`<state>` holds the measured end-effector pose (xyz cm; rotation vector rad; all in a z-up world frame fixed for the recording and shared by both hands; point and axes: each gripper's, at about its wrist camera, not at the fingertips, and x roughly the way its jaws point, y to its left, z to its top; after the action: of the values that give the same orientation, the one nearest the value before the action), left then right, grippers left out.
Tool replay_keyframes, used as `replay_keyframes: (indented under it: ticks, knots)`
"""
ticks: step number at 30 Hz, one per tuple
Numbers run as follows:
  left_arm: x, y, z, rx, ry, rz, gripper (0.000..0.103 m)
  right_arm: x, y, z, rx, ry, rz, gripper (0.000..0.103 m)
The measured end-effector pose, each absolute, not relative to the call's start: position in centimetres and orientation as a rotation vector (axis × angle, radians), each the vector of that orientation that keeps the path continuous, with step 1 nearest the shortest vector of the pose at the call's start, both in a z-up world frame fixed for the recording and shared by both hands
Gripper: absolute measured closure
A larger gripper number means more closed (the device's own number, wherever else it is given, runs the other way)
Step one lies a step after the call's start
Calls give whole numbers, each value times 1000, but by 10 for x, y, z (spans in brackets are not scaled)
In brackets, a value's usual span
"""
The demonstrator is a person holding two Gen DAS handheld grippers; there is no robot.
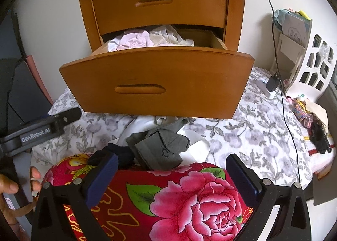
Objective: Organize soft objects
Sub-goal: 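Open the left tool and withdraw it from the navy sock, then reach the right tool into the drawer toward the pink sock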
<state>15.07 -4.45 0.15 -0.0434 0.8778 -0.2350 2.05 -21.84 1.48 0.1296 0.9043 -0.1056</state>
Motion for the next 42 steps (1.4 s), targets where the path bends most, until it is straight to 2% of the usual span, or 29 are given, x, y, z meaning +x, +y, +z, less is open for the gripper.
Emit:
replay_keyframes:
  ticks: [7,17,42]
  knots:
    - [151,-39,7,-40,809,-220,3,27,-221,13,122,918,-114,0]
    - [151,-42,8,-15,803,-263,3,38,-221,16,109,935,-115,0]
    - [158,-38,5,-31,779,-186,3,101,-274,127,82,726,-90,0]
